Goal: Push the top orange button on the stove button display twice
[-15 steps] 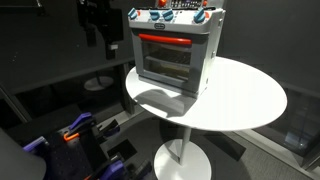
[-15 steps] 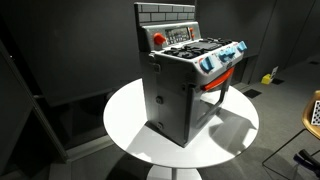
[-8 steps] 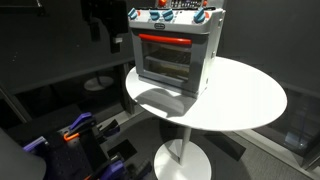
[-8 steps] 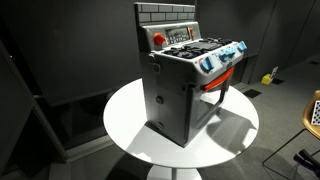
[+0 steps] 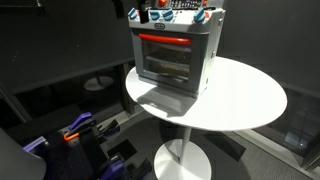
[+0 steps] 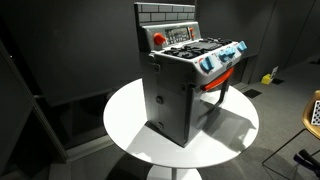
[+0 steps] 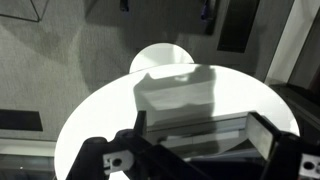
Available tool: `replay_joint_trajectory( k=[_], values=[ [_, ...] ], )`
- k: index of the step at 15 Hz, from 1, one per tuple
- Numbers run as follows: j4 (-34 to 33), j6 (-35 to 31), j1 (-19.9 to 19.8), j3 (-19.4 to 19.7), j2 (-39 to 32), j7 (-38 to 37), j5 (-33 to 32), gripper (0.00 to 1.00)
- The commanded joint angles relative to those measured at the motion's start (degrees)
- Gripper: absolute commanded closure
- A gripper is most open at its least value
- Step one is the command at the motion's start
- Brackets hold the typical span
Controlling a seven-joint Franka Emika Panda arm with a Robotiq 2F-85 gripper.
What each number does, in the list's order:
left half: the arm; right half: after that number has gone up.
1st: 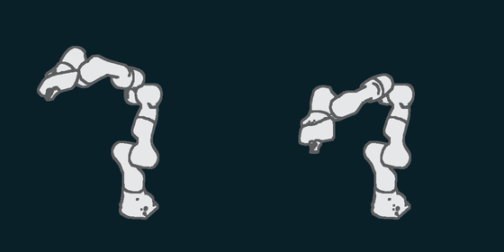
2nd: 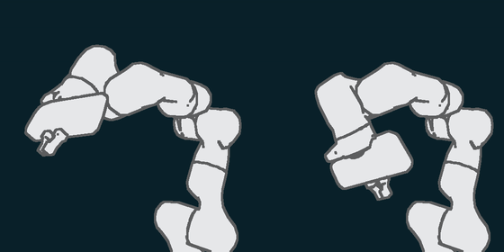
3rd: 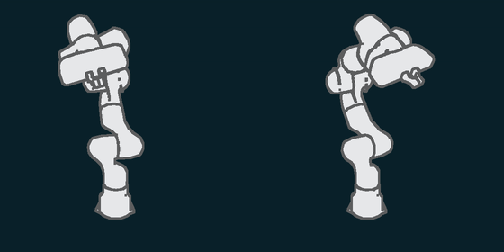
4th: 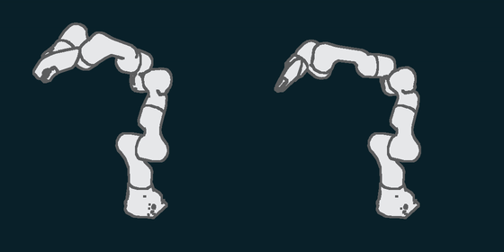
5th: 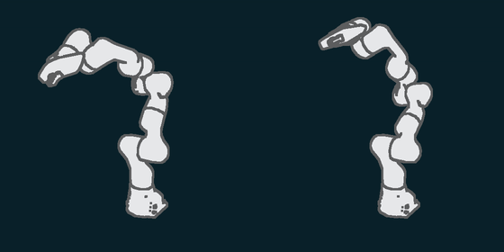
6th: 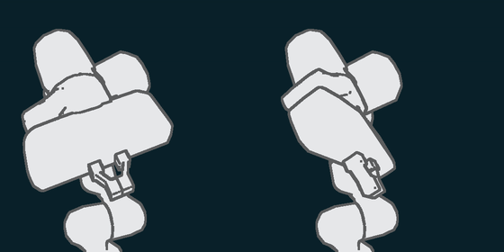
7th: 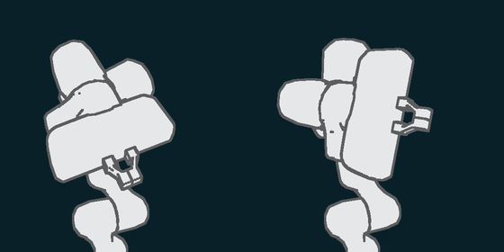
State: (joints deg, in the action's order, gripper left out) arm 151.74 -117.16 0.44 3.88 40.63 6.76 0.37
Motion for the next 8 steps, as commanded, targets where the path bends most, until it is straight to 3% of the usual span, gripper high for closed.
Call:
replay_joint_trajectory(
  k=[1,8],
  values=[
    [-6.93,-3.00,-1.23,-0.83,-5.32,-0.63,-2.14,0.00],
    [-18.81,-10.88,-1.39,-0.88,-16.69,-0.61,-3.03,0.00]
  ],
)
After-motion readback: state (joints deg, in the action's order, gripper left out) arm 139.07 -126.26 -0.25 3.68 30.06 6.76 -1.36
